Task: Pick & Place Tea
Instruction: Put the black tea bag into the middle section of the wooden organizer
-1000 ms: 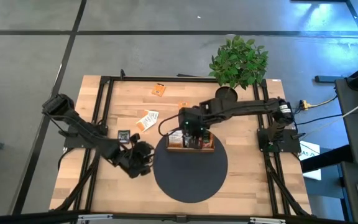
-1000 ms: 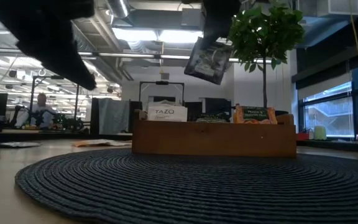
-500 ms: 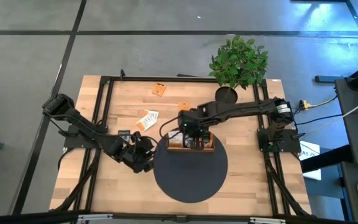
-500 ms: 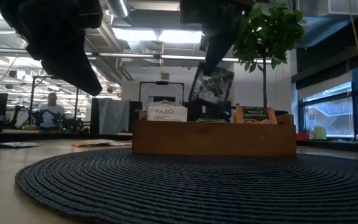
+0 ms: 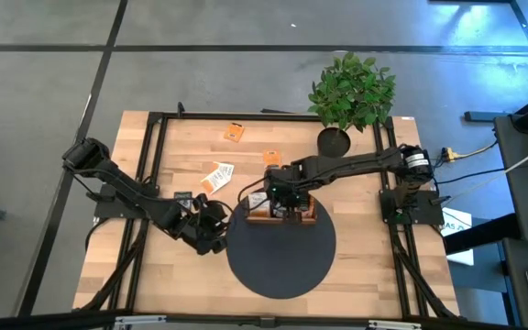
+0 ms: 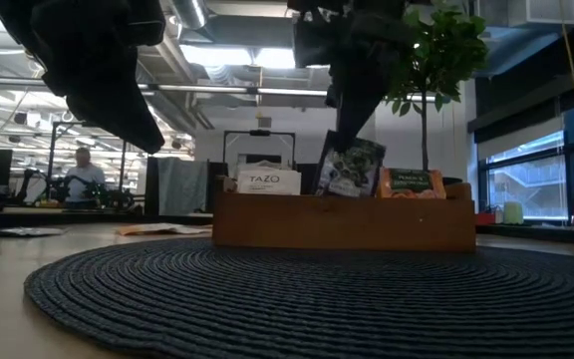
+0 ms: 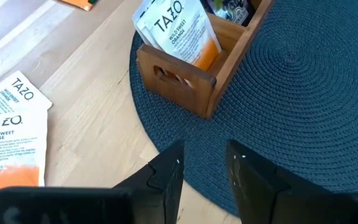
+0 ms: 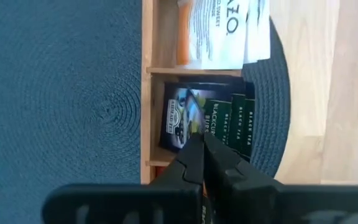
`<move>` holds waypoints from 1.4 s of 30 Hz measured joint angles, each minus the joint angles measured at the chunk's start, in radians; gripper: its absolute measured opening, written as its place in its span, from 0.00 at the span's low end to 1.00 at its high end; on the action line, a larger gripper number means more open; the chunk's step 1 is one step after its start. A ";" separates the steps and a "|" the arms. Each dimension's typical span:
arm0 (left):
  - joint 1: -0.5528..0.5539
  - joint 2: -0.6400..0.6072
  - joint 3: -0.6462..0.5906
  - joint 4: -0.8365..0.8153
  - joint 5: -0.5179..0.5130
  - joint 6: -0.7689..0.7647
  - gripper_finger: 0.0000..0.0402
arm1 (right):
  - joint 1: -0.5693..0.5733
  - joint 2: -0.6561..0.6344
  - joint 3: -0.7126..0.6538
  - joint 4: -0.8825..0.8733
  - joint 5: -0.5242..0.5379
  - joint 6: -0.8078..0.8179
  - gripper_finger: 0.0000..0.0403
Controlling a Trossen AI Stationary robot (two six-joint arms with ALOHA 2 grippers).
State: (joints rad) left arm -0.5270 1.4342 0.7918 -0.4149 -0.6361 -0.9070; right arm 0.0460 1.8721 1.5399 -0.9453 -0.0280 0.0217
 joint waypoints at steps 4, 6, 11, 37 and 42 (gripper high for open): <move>0.000 0.000 0.000 0.000 -0.002 0.000 0.28 | 0.000 0.000 -0.032 0.034 -0.001 0.001 0.01; 0.000 0.000 0.000 0.000 -0.004 0.000 0.29 | 0.000 0.000 -0.044 0.048 -0.001 0.000 0.01; 0.000 0.000 0.000 0.000 -0.012 0.000 0.28 | 0.000 0.000 -0.061 0.077 -0.002 0.000 0.01; 0.000 0.000 0.000 -0.001 -0.044 0.003 0.28 | 0.000 0.000 -0.061 0.134 0.000 -0.005 0.18; 0.000 0.000 0.000 -0.001 -0.044 0.003 0.28 | 0.000 0.001 -0.060 0.148 0.000 0.001 0.24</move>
State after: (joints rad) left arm -0.5270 1.4342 0.7918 -0.4157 -0.6800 -0.9039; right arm 0.0457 1.8729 1.4799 -0.7971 -0.0277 0.0225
